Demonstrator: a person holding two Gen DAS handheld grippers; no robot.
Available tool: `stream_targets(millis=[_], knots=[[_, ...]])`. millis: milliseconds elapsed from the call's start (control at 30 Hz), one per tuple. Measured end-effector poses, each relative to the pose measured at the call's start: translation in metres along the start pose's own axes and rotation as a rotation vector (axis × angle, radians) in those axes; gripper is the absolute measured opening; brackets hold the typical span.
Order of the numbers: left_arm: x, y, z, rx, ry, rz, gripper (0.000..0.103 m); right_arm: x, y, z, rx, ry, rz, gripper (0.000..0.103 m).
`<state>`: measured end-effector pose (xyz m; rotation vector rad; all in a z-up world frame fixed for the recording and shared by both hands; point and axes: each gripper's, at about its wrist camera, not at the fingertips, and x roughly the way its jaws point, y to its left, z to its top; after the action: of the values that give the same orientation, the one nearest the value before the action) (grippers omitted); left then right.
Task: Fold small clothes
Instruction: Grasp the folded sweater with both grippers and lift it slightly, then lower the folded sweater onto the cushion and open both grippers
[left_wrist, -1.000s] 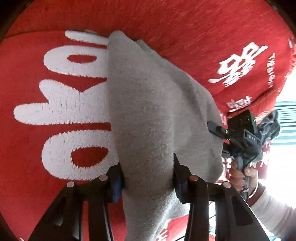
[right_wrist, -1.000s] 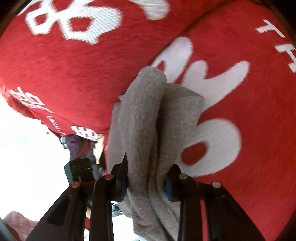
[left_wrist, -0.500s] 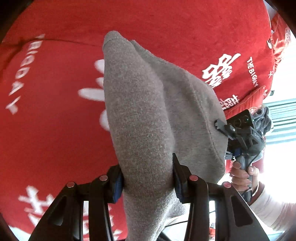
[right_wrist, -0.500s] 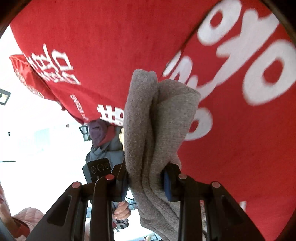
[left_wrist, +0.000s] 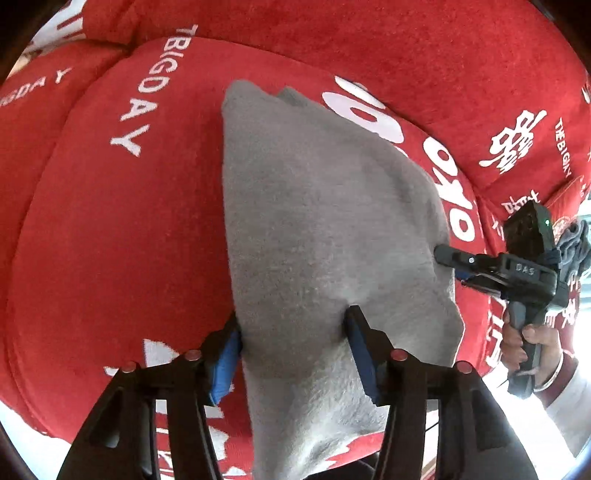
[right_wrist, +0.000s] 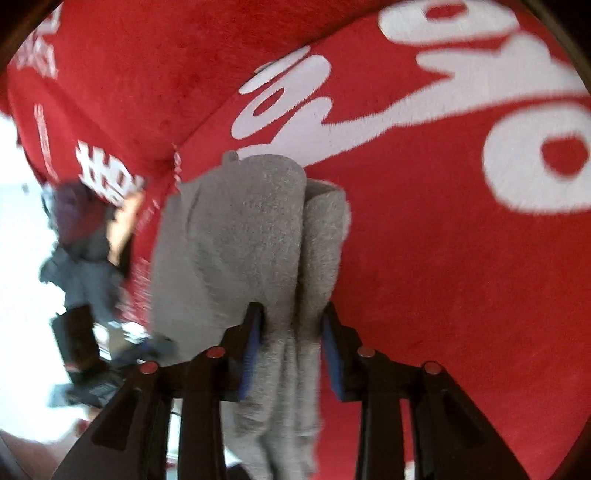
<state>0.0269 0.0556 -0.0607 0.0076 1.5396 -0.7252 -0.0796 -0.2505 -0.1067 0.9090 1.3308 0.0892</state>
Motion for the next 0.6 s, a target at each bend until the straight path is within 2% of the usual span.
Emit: stream_targets(millis=[67, 167, 233, 333, 367, 400, 433, 533, 567, 600], knots=[[-0.002, -0.003, -0.001, -0.001, -0.01, 0.051, 0.073, -0.005, 0.006, -0.001, -0.04, -0.013, -0.063, 0.043], [-0.011, 0.002, -0.005, 0.004, -0.031, 0.117, 0.075, -0.011, 0.018, -0.007, -0.047, -0.028, -0.147, 0.046], [-0.018, 0.002, -0.008, 0.012, -0.047, 0.151, 0.075, -0.019, 0.025, -0.01, -0.034, -0.039, -0.164, 0.046], [-0.027, 0.004, -0.013, 0.022, -0.06, 0.194, 0.075, -0.035, 0.03, -0.029, 0.008, -0.049, -0.06, 0.046], [-0.029, 0.003, -0.014, 0.024, -0.067, 0.203, 0.083, -0.038, 0.033, -0.039, 0.029, -0.042, -0.006, 0.047], [-0.03, 0.002, -0.014, 0.025, -0.07, 0.217, 0.09, -0.039, 0.035, -0.043, 0.036, -0.039, 0.013, 0.047], [-0.031, 0.001, -0.014, 0.027, -0.075, 0.236, 0.102, -0.039, 0.038, -0.052, 0.05, -0.029, 0.042, 0.047], [-0.035, -0.002, -0.015, 0.03, -0.092, 0.25, 0.102, -0.024, 0.041, -0.067, 0.126, 0.019, 0.075, 0.047], [-0.036, -0.003, -0.016, 0.027, -0.093, 0.248, 0.102, -0.02, 0.039, -0.07, 0.145, 0.038, 0.071, 0.044], [-0.037, -0.004, -0.016, 0.026, -0.091, 0.248, 0.102, -0.017, 0.038, -0.071, 0.151, 0.048, 0.067, 0.035]])
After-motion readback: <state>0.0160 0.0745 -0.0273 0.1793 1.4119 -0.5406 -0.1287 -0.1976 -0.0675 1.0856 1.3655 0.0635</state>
